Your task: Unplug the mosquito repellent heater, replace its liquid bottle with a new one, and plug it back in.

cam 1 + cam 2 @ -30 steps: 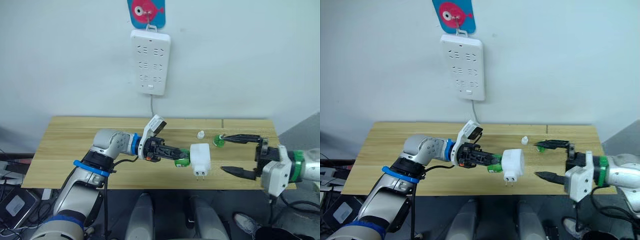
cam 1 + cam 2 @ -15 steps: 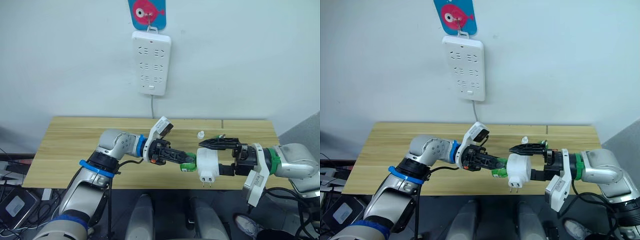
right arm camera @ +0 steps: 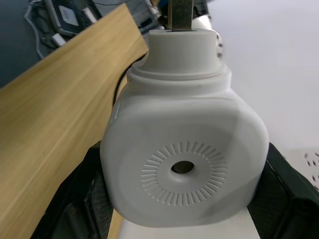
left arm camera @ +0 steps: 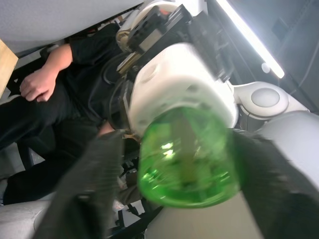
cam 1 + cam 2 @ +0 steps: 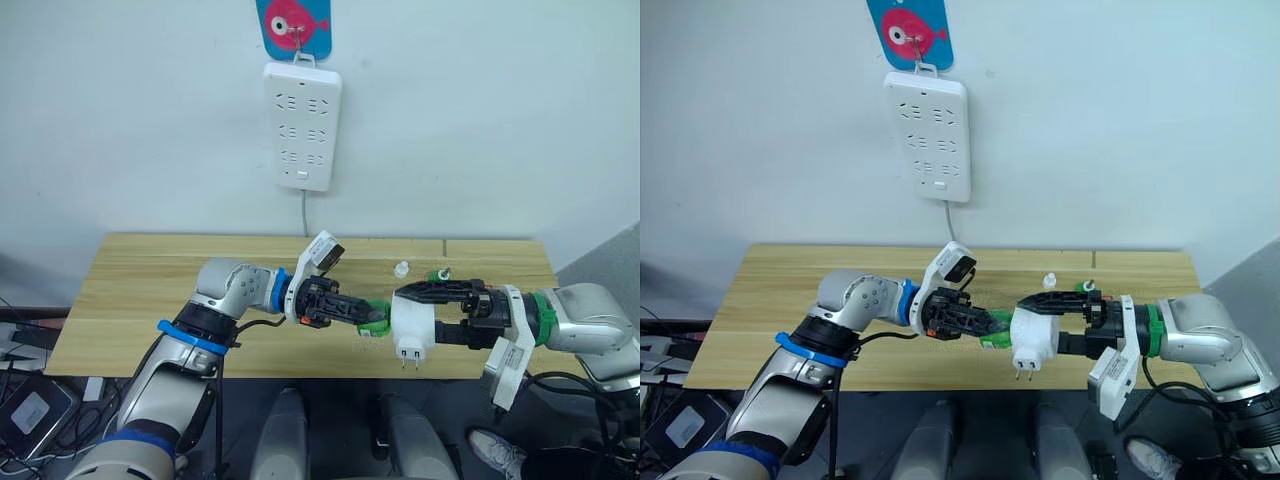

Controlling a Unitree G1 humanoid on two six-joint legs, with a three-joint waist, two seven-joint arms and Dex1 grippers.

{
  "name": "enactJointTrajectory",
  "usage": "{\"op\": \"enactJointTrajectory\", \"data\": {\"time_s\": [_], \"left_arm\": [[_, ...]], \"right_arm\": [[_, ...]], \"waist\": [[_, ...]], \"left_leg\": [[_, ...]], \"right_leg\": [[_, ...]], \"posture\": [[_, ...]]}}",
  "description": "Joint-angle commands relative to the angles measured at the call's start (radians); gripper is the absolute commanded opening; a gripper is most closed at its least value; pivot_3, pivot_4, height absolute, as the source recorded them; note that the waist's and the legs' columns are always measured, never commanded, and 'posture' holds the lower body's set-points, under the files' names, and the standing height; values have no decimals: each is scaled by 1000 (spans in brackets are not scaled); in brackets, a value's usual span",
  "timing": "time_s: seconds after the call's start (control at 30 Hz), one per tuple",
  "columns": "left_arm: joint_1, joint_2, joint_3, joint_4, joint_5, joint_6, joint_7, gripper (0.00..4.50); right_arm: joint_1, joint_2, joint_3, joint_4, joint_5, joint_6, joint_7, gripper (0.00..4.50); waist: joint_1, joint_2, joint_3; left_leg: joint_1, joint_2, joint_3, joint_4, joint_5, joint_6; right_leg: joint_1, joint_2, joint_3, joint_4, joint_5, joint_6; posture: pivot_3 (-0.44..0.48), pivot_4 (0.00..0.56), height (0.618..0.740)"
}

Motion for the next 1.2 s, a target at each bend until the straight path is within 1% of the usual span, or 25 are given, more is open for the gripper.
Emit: {"op": "enactJointTrajectory", "data": {"time_s": [0.03, 0.1, 0.13, 0.2, 0.27, 0.33, 0.37, 0.4, 0.47, 0.53, 0.6, 0.67, 0.73, 0.8, 0.87, 0.97, 1.1, 1.2], "left_arm": [[-37, 33, 46, -19, 16, -60, -8, 4500], [-54, 62, 77, -22, 24, -95, -7, 4500], [-63, 73, 98, -16, 31, -116, 8, 4500], [-49, 96, 112, -39, 84, -233, 23, 4500], [40, 124, 77, -128, 267, -628, 19, 4500], [124, 123, 51, -160, 445, -1040, 43, 4500], [146, 103, 57, -156, 497, -1174, 83, 4500], [166, 78, 68, -155, 537, -1283, 130, 4500], [200, 26, 85, -149, 620, -1544, 223, 4500], [214, 3, 79, -133, 701, -1733, 289, 4500], [211, -4, 60, -94, 824, -1873, 385, 4500], [199, -10, 43, -64, 935, -1952, 480, 4500], [180, -16, 28, -49, 1032, -1981, 562, 4500], [165, -14, 10, -35, 1112, -1984, 623, 4500], [158, -15, -5, -23, 1168, -1967, 675, 4500], [148, -15, -21, -20, 1214, -1944, 731, 4500], [147, -18, -49, -37, 1247, -1894, 758, 4500], [145, -34, -65, -47, 1264, -1848, 786, 4500]], "right_arm": [[37, -12, -45, -21, 26, 20, -46, 3025], [73, -22, -64, -8, 29, 67, -59, 3025], [101, -25, -70, -11, 52, 141, -59, 3025], [152, -30, -72, -31, 90, 271, -52, 3025], [212, -15, -78, -105, 183, 545, -77, 3025], [242, 6, -66, -218, 344, 901, -137, 3025], [240, 22, -65, -269, 429, 1065, -182, 3025], [228, 44, -65, -310, 494, 1189, -225, 3025], [189, 110, -98, -372, 722, 1478, -384, 3025], [137, 161, -131, -402, 885, 1680, -511, 3025], [76, 205, -158, -396, 1047, 1832, -631, 3025], [24, 259, -198, -358, 1193, 1926, -773, 3025], [-17, 269, -216, -327, 1267, 1997, -841, 3025], [-46, 291, -236, -292, 1358, 2028, -931, 3025], [-68, 292, -236, -281, 1427, 2052, -986, 3025], [-81, 281, -222, -285, 1491, 2072, -1043, 3025], [-81, 276, -207, -291, 1561, 2061, -1119, 3025], [-76, 292, -204, -285, 1640, 2018, -1211, 3025]], "waist": [[0, 0, 0], [0, 0, 0], [1, 0, 0], [1, 0, 0], [2, 1, 0], [3, 2, -1], [3, 2, -1], [7, 2, -1], [24, 2, -1], [40, 2, -1], [51, 2, -1], [56, 2, -1], [61, 2, -1], [69, 2, -1], [73, 2, -1], [74, 2, -1], [74, 2, -1], [72, 2, -1]], "left_leg": [[0, 0, 0, 0, 0, 0], [0, 0, 0, 0, 0, 0], [0, 0, 0, 0, 0, 0], [0, 0, 0, 0, 0, 0], [0, 0, 0, -1, 0, 0], [1, 1, 2, -2, 0, 0], [1, 2, 2, -3, 0, 0], [1, 3, 2, -3, 0, 0], [0, 2, 0, -3, 0, -1], [0, 2, -1, -3, 0, -1], [0, 2, 0, -2, 0, -1], [0, 1, 1, -2, 0, 0], [-1, 0, 2, -3, 0, 0], [-2, -1, 3, -3, 0, 0], [-3, -1, 3, -3, 0, 0], [-3, 0, 3, -3, 0, 1], [-3, 2, 3, -4, 0, 1], [-3, 2, 3, -3, 0, 1]], "right_leg": [[0, 0, 0, 0, 0, 0], [0, 0, 0, 0, 0, 0], [0, 0, 0, 0, 1, -1], [0, 0, 0, -1, 1, -2], [0, -1, 0, -1, 2, -3], [0, -3, 2, -1, 2, -6], [0, -7, 3, -1, 2, -8], [0, -8, 4, -1, 2, -9], [0, -8, 3, -1, 2, -10], [0, -7, 2, -1, 2, -11], [0, -7, 3, -2, 2, -9], [0, -4, 3, -3, 0, -6], [-1, -2, 3, -4, 1, -4], [-1, -2, 2, -4, 2, -2], [-2, -2, 2, -5, 2, -1], [-3, -1, 2, -5, 2, -1], [-4, 1, 2, -3, 2, -1], [-4, 1, 2, -3, 2, -1]], "posture": [[179, 267, 740], [190, 269, 740], [190, 269, 740], [190, 269, 740], [199, 272, 740], [214, 273, 740], [214, 273, 740], [214, 273, 740], [232, 276, 740], [241, 276, 740], [246, 277, 740], [249, 274, 740], [249, 272, 740], [248, 273, 740], [245, 272, 740], [242, 270, 740], [234, 264, 740], [230, 262, 740]]}}
